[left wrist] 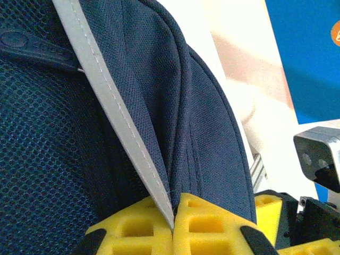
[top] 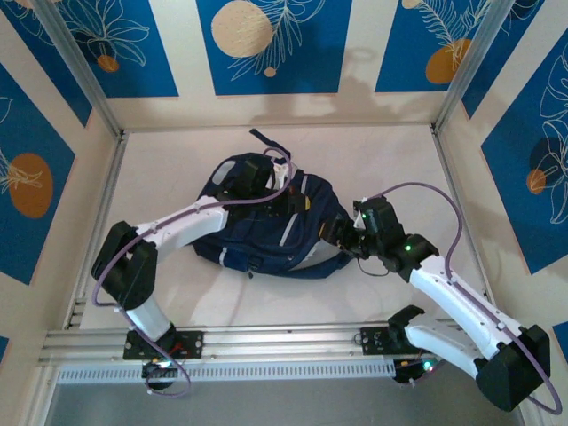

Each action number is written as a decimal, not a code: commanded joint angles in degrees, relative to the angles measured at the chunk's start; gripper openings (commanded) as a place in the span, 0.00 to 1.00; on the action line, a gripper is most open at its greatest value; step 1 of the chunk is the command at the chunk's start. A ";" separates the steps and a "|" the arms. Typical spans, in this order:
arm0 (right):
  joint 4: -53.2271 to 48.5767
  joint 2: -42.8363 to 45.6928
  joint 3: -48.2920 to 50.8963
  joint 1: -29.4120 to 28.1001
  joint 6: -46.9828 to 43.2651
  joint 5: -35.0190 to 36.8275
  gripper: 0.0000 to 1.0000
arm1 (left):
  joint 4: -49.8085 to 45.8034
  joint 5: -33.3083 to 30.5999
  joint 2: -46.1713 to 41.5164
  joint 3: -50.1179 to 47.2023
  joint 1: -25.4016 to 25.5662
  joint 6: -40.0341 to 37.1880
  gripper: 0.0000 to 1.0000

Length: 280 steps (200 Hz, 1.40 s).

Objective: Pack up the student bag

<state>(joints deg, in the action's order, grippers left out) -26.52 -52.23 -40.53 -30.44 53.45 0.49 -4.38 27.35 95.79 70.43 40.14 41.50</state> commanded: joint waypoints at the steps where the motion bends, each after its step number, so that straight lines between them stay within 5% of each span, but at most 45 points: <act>1: 0.06 1.81 -2.09 -0.77 -0.51 -1.61 0.51 | 0.88 -0.77 -2.07 0.64 -0.35 -2.33 0.00; 44: 1.03 10.52 0.97 0.14 5.31 0.19 0.22 | 1.04 -1.01 -2.80 -0.29 -0.39 -2.56 0.00; 59: 1.33 10.45 1.75 0.19 9.09 -1.22 0.20 | 1.31 -0.90 -2.68 -0.47 -0.42 -2.45 0.00; 95: 6.85 7.24 3.91 -0.34 14.22 -5.52 0.51 | 1.85 -0.44 -2.36 -0.18 -0.43 -1.95 0.00; 124: 10.96 3.78 4.14 -1.03 14.58 -6.80 0.53 | 2.11 -0.29 -2.39 -0.17 -0.43 -1.67 0.00; 208: 11.34 4.20 7.44 -2.06 11.54 -6.73 0.06 | 3.61 1.47 -4.12 -0.05 -3.60 0.97 0.00; 280: 11.62 6.33 13.92 0.05 5.83 -5.11 0.03 | 5.07 4.06 -8.38 0.27 -8.54 4.71 0.00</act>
<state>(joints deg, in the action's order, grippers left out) -9.26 -44.53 -29.32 -31.48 62.96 -4.34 -5.04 33.26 91.53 69.54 35.40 44.56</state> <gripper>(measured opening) 0.084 0.043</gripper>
